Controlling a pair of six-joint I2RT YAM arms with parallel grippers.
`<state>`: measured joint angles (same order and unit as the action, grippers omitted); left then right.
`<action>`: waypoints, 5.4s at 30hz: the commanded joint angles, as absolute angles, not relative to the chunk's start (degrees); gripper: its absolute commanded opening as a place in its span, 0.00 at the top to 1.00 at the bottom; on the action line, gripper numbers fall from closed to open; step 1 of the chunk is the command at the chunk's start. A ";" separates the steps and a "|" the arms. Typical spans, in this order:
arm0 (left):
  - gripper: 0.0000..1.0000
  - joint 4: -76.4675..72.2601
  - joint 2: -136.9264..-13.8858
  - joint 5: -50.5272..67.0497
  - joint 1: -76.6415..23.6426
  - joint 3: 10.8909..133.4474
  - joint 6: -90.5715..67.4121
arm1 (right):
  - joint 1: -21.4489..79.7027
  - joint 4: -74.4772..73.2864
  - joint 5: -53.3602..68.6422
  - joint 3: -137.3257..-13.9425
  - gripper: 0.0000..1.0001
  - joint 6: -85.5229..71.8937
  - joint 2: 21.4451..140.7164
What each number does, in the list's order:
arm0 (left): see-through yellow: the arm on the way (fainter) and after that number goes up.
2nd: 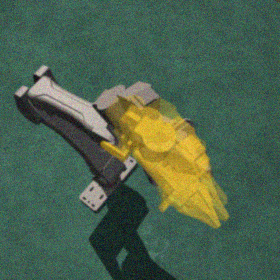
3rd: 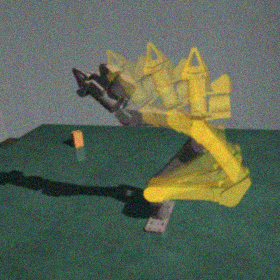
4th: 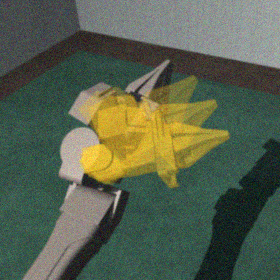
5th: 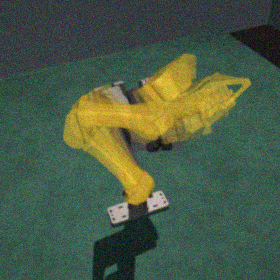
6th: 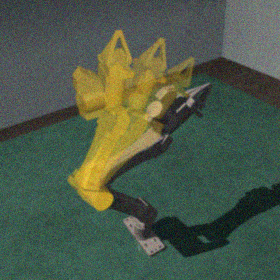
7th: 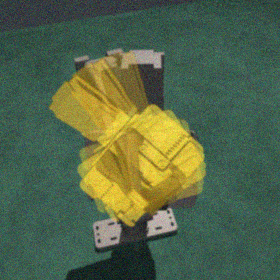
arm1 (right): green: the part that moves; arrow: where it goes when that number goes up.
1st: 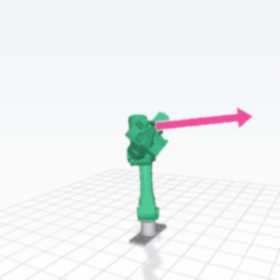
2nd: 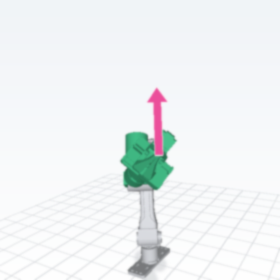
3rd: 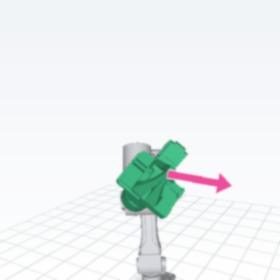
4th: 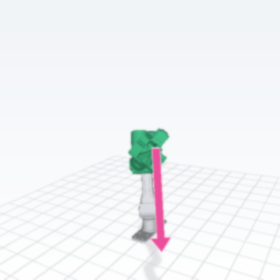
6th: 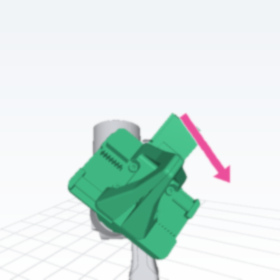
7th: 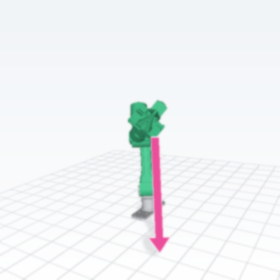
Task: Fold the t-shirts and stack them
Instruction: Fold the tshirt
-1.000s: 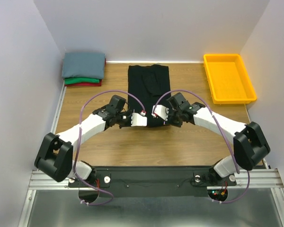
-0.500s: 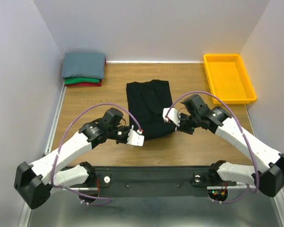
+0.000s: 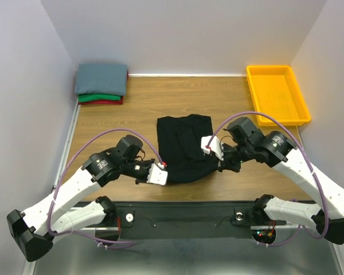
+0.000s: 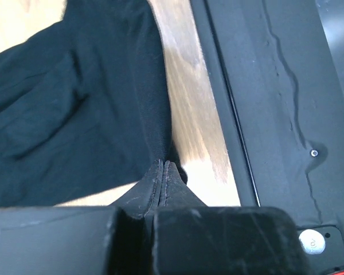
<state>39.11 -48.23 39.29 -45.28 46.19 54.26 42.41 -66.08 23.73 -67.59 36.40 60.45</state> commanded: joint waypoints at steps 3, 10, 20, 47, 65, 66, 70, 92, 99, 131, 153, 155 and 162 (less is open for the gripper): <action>1.00 39.29 -54.13 40.16 -37.74 55.88 54.39 | 42.54 -63.73 17.60 -73.47 0.99 35.49 62.13; 1.00 39.11 -70.19 45.17 -27.70 65.73 60.91 | 30.08 -59.24 21.68 -76.54 0.99 47.27 71.26; 1.00 36.66 -98.50 47.55 -18.99 81.73 61.53 | 15.82 -57.22 30.32 -86.99 0.99 58.62 99.01; 1.00 33.75 -99.24 48.08 -21.88 60.83 59.85 | 19.34 -50.10 35.86 -66.63 0.99 44.57 98.98; 0.56 27.69 -92.01 46.67 -29.96 66.62 54.59 | 17.23 -50.46 49.11 -93.59 0.60 28.14 111.69; 0.56 25.86 -92.89 46.58 -30.75 66.80 53.45 | 17.23 -49.41 50.09 -95.17 0.60 26.91 113.54; 0.52 23.82 -96.41 46.85 -33.92 68.73 50.80 | 17.40 -45.88 51.77 -99.92 0.60 22.42 120.74; 0.62 18.89 -104.59 44.03 -40.52 68.11 47.81 | 19.42 -31.64 57.12 -97.38 0.61 9.76 133.77; 0.61 21.79 -104.94 45.18 -40.78 68.03 49.13 | 19.42 -31.29 58.45 -96.42 0.61 9.05 135.44; 1.00 8.18 -100.19 21.88 -38.68 75.22 53.87 | 19.42 -30.94 64.25 -91.76 0.72 8.61 140.45; 0.97 5.00 -107.66 25.31 -37.09 72.42 52.48 | 13.10 -32.25 42.82 -105.37 0.50 8.44 134.74; 0.96 6.67 -108.54 26.10 -37.18 73.03 49.85 | 10.73 -32.95 39.91 -109.40 0.42 8.35 132.90; 0.76 9.31 -111.27 26.46 -37.09 76.72 44.13 | 6.95 -34.36 37.44 -108.82 0.39 7.03 124.12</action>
<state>6.48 -110.02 24.99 -37.04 73.63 48.64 7.66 -34.28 41.89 -109.38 6.85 131.50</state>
